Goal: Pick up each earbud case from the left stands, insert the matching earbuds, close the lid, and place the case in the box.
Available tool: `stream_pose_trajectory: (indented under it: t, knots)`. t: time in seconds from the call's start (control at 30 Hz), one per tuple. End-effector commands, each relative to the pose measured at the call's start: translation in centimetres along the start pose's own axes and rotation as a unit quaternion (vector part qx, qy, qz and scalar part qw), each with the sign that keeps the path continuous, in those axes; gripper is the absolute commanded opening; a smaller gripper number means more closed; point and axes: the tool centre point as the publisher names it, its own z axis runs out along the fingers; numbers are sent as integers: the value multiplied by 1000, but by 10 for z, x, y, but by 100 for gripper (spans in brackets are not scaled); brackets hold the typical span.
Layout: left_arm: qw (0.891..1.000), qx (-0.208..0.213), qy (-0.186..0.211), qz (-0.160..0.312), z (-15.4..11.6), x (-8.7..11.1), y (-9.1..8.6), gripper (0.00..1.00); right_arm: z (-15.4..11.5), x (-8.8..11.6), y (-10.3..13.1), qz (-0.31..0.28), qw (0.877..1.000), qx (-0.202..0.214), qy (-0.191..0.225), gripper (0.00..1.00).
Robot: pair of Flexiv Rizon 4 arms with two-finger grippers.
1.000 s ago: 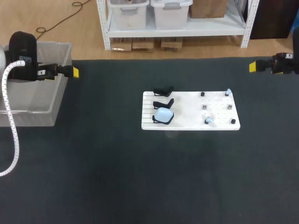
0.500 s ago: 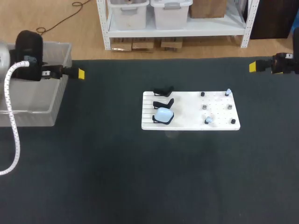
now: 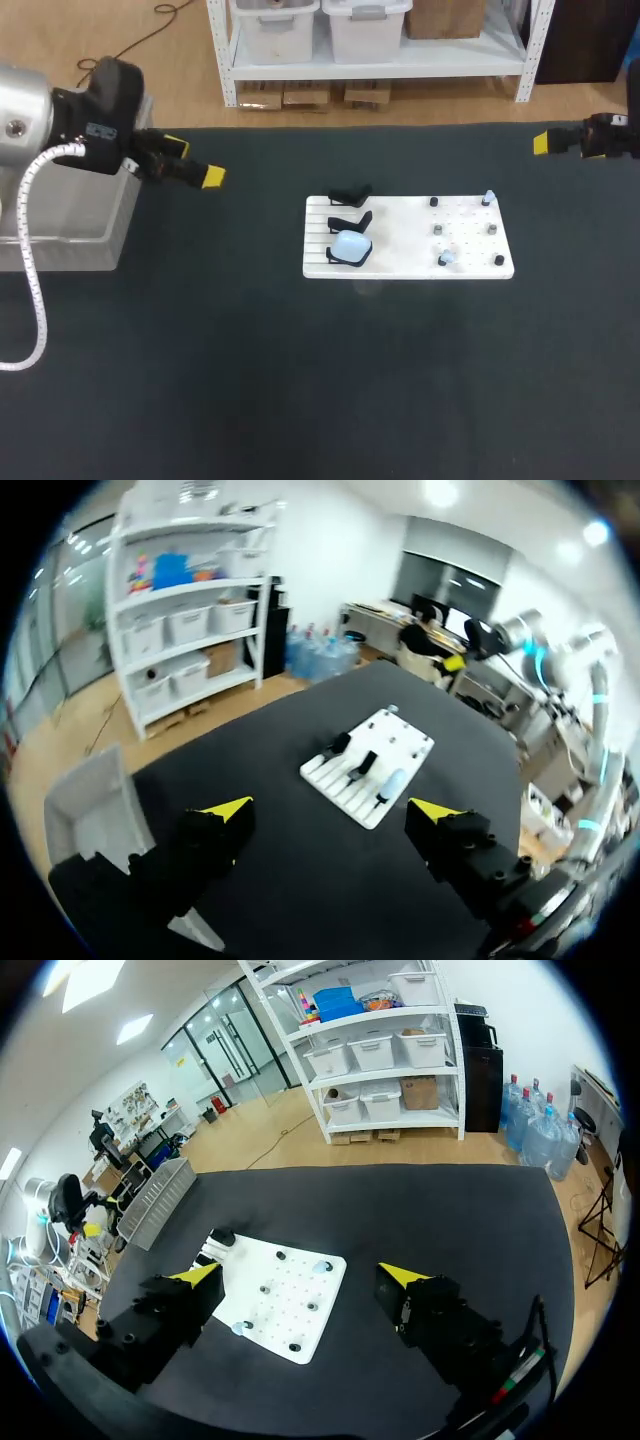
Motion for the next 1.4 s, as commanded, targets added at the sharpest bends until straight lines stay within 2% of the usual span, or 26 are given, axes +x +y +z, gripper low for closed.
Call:
stream_pose_trajectory:
  t: [0.03, 0.17, 0.4, 0.63, 0.9, 1.27, 1.4]
  knots:
    - [987, 86, 3, 135, 12, 2, -3, 100, 0, 0, 0, 0, 1000, -1, 0, 100]
    - [978, 121, -2, 170, 29, 6, -5, 100, 0, 0, 0, 0, 1000, -1, 0, 100]
    - [965, 122, -5, 233, 51, 3, -11, 100, 0, 0, 0, 0, 1000, -1, 0, 100]
    - [946, 162, 5, 279, 79, 1, -21, 100, 0, 0, 0, 0, 1000, -1, 0, 100]
    - [943, 197, 28, 265, 117, 12, -24, 100, 0, 0, 0, 0, 1000, -1, 0, 100]
    - [936, 223, 7, 271, 139, 18, -42, 100, 0, 0, 0, 0, 1000, -1, 0, 100]
    - [936, 229, 2, 266, 144, 23, -49, 96, 0, 0, 0, 0, 1000, -1, 0, 100]
